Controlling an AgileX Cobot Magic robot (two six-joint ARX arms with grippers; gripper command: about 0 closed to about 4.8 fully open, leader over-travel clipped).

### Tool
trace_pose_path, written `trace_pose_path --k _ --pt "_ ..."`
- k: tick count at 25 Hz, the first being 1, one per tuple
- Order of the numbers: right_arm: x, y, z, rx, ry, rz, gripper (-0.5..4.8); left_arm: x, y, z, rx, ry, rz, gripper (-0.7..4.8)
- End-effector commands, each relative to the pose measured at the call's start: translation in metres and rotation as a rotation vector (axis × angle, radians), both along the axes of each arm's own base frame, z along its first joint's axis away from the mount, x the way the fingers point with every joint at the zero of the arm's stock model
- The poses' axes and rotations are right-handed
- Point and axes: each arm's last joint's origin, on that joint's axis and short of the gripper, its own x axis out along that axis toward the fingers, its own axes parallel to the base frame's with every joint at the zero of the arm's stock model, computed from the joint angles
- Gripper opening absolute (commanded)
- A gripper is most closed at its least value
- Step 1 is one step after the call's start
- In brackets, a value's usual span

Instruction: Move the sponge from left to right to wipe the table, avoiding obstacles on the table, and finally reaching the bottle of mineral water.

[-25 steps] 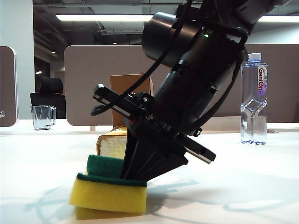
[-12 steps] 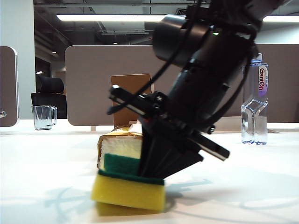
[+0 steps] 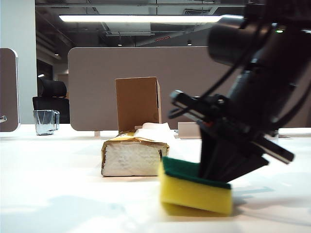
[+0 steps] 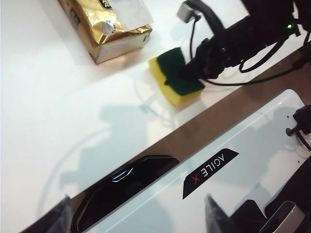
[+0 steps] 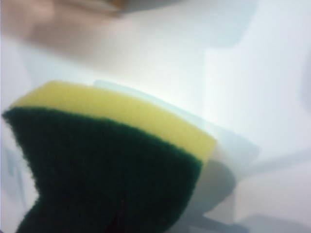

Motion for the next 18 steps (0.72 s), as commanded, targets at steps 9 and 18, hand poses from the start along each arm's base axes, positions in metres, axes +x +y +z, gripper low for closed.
trace_pose_path --k 9,18 --pt "-0.016 -0.058 -0.008 -0.215 0.052 -0.103 -0.07 0.0 0.0 0.002 -0.007 -0.015 0.001 3.49" --pt "-0.021 -0.09 -0.006 -0.244 0.07 -0.157 -0.07 0.0 0.0 0.002 -0.007 -0.015 0.001 3.49"
